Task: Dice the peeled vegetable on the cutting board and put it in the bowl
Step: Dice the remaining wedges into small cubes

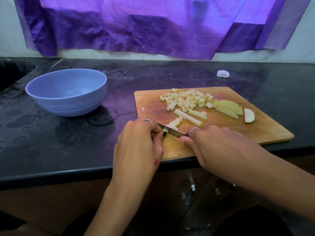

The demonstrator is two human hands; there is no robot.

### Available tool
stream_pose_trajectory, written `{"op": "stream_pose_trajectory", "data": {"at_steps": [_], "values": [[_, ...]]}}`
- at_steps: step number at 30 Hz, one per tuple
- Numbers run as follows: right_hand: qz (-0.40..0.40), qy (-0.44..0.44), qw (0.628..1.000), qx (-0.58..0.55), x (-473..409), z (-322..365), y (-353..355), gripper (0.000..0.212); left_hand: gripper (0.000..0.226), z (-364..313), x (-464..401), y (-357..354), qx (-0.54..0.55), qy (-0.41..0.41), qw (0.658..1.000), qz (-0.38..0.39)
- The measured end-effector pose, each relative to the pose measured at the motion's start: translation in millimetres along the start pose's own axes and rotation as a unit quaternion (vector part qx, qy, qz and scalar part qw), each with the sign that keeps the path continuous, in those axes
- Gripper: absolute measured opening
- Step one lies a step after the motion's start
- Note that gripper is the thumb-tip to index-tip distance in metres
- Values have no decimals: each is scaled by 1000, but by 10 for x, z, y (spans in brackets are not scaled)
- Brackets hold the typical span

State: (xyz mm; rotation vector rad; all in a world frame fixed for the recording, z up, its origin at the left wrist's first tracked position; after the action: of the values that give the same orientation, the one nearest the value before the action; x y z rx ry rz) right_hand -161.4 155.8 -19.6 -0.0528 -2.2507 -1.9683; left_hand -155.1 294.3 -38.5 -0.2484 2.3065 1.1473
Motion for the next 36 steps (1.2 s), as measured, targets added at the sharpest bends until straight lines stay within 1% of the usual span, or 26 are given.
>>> {"op": "stream_pose_trajectory", "data": {"at_steps": [4, 8, 10, 15, 18, 19, 23, 26, 29, 30, 32, 34, 36], "values": [[-32, 7, 999, 13, 1, 14, -44, 38, 9, -13, 3, 9, -8, 2, 1000, 0], [-106, 34, 991, 80, 55, -38, 8, 37, 11, -53, 10, 21, -23, 7, 1000, 9], [-120, 38, 989, 83, 77, -121, 47, 40, 11, -67, 16, 30, -29, 10, 999, 15], [-90, 27, 995, -31, 187, -377, 35, 44, 10, -149, -14, 52, -63, -7, 998, 31], [-110, 15, 990, -90, 261, -599, 61, 57, 9, -207, -53, 50, -77, -21, 996, 39], [-121, 8, 988, -99, 277, -676, 74, 57, 9, -218, -65, 47, -79, -24, 996, 41], [-162, -26, 976, -143, 300, -992, 130, 38, 16, -239, -173, -17, -105, -26, 993, 49], [-178, -47, 970, -159, 306, -1174, 139, 37, 18, -211, -279, -100, -115, -12, 990, 76], [-190, -50, 963, -184, 308, -1292, 92, 47, 13, -158, -397, -156, -107, -13, 990, 85], [-189, -51, 962, -191, 310, -1308, 70, 44, 10, -142, -436, -156, -109, -13, 990, 86], [-182, -52, 959, -209, 318, -1333, 25, 33, 15, -144, -521, -164, -123, -17, 988, 89], [-185, -54, 953, -236, 319, -1381, -16, 28, 23, -222, -609, -181, -138, -57, 985, 87], [-191, -59, 945, -257, 319, -1456, -70, 30, 24, -390, -673, -250, -133, -138, 975, 110]]}}
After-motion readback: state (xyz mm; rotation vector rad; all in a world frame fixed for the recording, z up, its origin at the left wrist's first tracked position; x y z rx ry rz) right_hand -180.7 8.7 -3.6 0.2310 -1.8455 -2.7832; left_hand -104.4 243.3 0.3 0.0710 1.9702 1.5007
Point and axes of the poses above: each hand's wrist, its own x-axis away from the middle knuckle, its own y-axis out of the back of the hand, z = x × y, the point moved 6 cm from there along -x, towards the middle knuckle, and after that the axes turned 14 degrees about -y, right-handed, at the moved point
